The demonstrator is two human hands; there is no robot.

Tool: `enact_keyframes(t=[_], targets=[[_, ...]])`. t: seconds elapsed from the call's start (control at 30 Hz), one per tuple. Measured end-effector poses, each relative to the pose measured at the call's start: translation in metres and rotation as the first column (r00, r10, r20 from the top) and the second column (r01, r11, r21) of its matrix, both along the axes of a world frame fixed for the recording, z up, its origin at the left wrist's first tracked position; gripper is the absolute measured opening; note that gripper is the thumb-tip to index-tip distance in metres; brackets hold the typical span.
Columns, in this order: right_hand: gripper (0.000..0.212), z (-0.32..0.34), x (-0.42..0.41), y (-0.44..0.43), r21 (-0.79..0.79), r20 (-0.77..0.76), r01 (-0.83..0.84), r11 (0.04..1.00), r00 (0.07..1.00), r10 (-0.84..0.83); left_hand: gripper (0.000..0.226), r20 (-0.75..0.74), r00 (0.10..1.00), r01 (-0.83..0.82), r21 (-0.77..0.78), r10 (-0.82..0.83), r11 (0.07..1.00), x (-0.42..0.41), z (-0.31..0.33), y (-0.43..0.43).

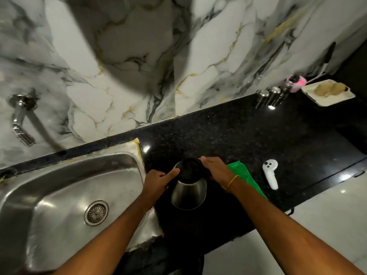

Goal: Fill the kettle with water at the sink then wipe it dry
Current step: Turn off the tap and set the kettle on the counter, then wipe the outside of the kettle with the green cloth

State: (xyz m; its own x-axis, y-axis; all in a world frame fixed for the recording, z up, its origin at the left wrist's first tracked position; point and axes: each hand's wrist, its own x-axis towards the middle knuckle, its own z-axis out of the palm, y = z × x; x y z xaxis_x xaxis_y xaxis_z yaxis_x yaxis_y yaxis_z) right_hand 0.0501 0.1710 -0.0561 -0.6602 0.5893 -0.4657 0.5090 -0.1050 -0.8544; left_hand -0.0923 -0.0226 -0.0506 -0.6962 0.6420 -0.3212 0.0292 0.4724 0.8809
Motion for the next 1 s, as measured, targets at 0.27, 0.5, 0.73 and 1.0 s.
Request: enact_keyframes(t=[0.27, 0.5, 0.73, 1.0], targets=[[0.053, -0.004, 0.028, 0.012, 0.102, 0.008, -0.004, 0.995, 1.000, 0.003, 0.073, 0.002, 0.999, 0.037, -0.038, -0.037, 0.999, 0.019, -0.019, 0.026], [0.034, 0.009, 0.037, -0.001, 0.174, -0.009, 0.018, 0.985, 1.000, -0.017, 0.080, 0.011, 0.999, 0.045, -0.014, -0.045, 0.999, 0.031, -0.027, 0.022], [0.036, 0.009, 0.036, -0.006, 0.273, 0.007, -0.006, 0.962, 1.000, 0.004, 0.082, 0.012, 0.996, 0.091, -0.022, -0.091, 0.996, 0.029, -0.023, 0.021], [0.038, 0.011, 0.035, -0.003, 0.365, 0.058, -0.080, 0.928, 0.996, 0.063, 0.083, -0.004, 0.979, 0.201, -0.068, -0.202, 0.977, 0.023, -0.018, 0.024]])
